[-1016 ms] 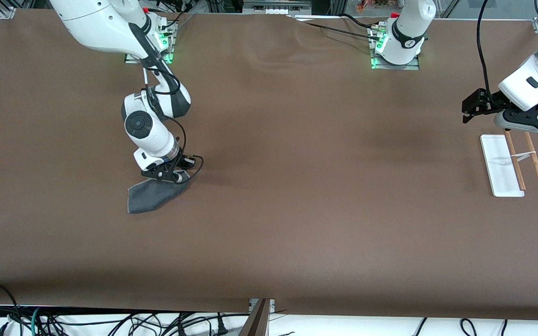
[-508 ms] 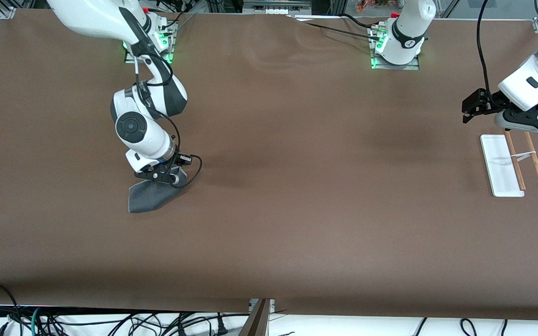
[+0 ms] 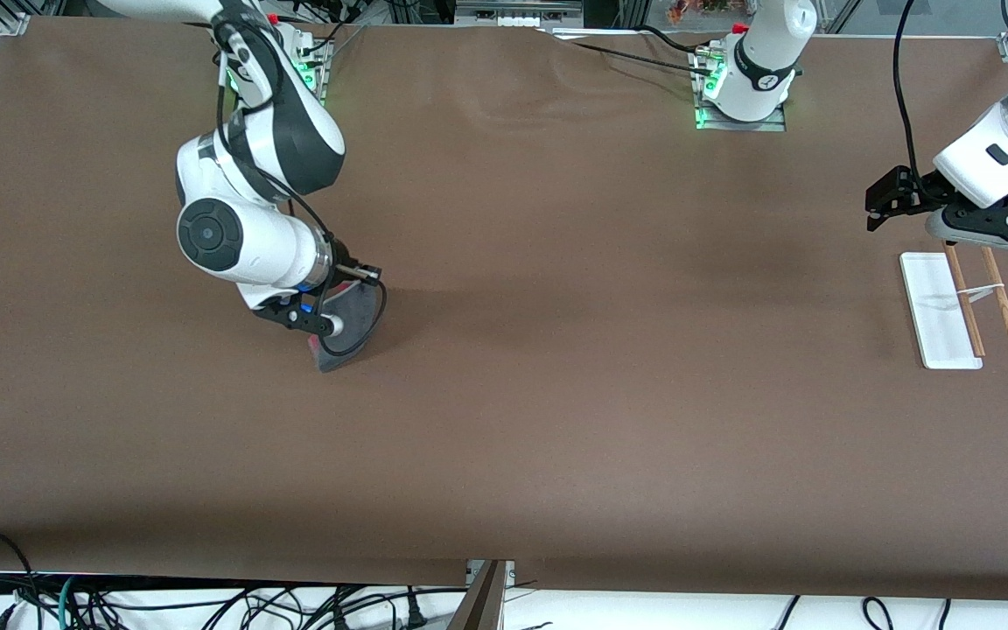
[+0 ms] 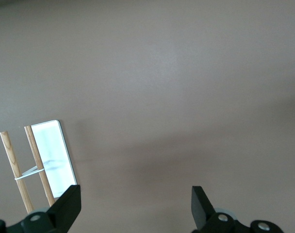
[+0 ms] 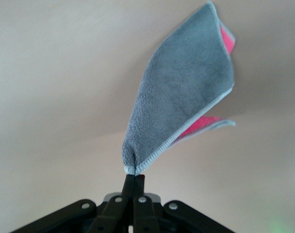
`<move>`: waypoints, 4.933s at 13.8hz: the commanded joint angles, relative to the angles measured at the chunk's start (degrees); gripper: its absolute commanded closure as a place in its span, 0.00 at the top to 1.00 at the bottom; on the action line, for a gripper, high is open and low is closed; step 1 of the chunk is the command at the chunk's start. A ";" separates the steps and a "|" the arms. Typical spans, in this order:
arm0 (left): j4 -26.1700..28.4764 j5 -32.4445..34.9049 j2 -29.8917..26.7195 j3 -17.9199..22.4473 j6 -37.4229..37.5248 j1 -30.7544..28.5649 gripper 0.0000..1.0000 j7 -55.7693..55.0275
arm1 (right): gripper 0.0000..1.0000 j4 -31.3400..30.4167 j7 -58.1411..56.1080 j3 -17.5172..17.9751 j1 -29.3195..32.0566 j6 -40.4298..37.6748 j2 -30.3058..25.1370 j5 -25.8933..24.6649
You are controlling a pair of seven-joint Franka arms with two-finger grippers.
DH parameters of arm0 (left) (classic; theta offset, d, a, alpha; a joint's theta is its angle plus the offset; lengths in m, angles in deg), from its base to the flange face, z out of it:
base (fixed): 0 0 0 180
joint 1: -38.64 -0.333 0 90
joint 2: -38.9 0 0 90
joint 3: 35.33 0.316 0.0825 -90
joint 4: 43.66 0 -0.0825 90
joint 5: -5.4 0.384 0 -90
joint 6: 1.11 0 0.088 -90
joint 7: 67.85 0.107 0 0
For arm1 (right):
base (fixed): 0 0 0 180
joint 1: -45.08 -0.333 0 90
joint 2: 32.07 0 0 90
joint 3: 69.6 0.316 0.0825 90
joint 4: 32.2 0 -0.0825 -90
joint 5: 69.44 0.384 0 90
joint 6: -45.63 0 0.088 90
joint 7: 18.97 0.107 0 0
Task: Pass towel and hang on rack
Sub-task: 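Lift the towel with the right gripper while the left gripper approaches, then grasp the hanging towel with the left gripper below the right gripper, then open the right gripper while the left gripper pulls the towel away, then drape the towel over the rack with the left gripper while the right retracts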
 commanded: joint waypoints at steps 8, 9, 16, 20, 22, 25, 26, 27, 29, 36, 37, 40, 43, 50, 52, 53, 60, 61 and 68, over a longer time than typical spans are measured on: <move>-0.81 -10.26 3.82 -0.07 4.79 0.38 1.00 2.18 | 0.00 14.38 30.34 0.86 -1.94 -5.64 1.37 34.80; -0.81 -13.07 5.14 -0.07 4.36 0.47 1.00 3.84 | 0.00 15.00 33.51 0.86 -2.29 -5.37 1.37 38.57; -0.46 -31.27 12.08 -0.16 1.29 0.99 1.00 25.69 | 0.00 17.37 51.20 5.51 -3.70 10.07 1.45 57.94; 0.59 -42.26 13.15 -0.86 -0.04 1.70 1.00 45.56 | 0.00 18.51 57.89 8.24 -6.50 21.33 1.98 58.12; 0.59 -46.92 13.15 -2.26 -0.04 1.70 1.00 53.57 | 0.00 19.31 57.98 8.24 -8.61 24.23 2.51 57.86; 0.59 -50.28 13.32 -5.33 -3.72 1.79 1.00 61.67 | 0.00 19.31 57.89 8.15 -11.43 29.25 3.04 57.42; 0.59 -50.37 13.32 -5.87 -5.47 1.87 0.99 62.04 | 0.00 19.31 57.89 8.15 -11.52 29.43 3.21 57.24; 0.59 -50.28 13.50 -6.39 -7.49 2.14 0.94 62.22 | 0.00 19.31 57.89 8.07 -11.70 29.61 3.21 57.07; 0.59 -50.28 14.81 -7.98 -9.78 2.31 0.74 63.09 | 0.00 19.31 57.98 8.07 -11.70 29.61 3.12 56.54; 0.68 -51.07 16.93 -8.86 -11.55 2.23 0.00 67.67 | 0.00 19.57 57.98 8.06 -11.70 29.70 3.12 56.45; 0.68 -51.07 16.93 -8.86 -11.55 2.23 0.00 67.67 | 0.00 19.57 57.98 8.06 -11.70 29.70 3.12 56.45; 0.59 -51.16 16.93 -8.86 -11.55 2.23 0.00 67.67 | 0.00 19.49 57.98 8.06 -11.70 29.70 3.12 56.45; 0.59 -51.16 16.84 -8.86 -11.29 2.14 0.00 67.58 | 0.00 19.57 57.98 8.06 -11.70 29.70 3.12 56.45; 0.33 -50.72 16.84 -8.77 -10.76 1.44 0.00 67.67 | 0.99 19.57 57.63 6.40 -10.91 29.00 3.12 55.58; 0.33 -50.11 16.84 -8.68 -10.59 1.09 0.00 67.58 | 0.99 19.57 57.54 5.87 -9.95 28.12 2.95 55.31; -0.10 -49.67 16.84 -8.51 -10.15 0.56 0.00 67.49 | 0.99 19.57 57.45 5.87 -8.90 27.24 2.95 55.22; -2.38 -37.82 17.54 -8.33 -3.48 -12.17 0.00 68.19 | 0.99 19.31 48.60 5.00 -0.11 9.70 1.55 38.29; -4.66 -34.06 17.98 -8.33 0.10 -14.45 0.00 68.02 | 0.99 19.31 47.01 3.33 0.25 5.39 1.19 36.00; -18.22 -12.36 24.40 -8.24 15.16 -29.49 0.00 68.19 | 0.99 16.34 21.02 -9.68 0.69 -18.45 -6.09 21.77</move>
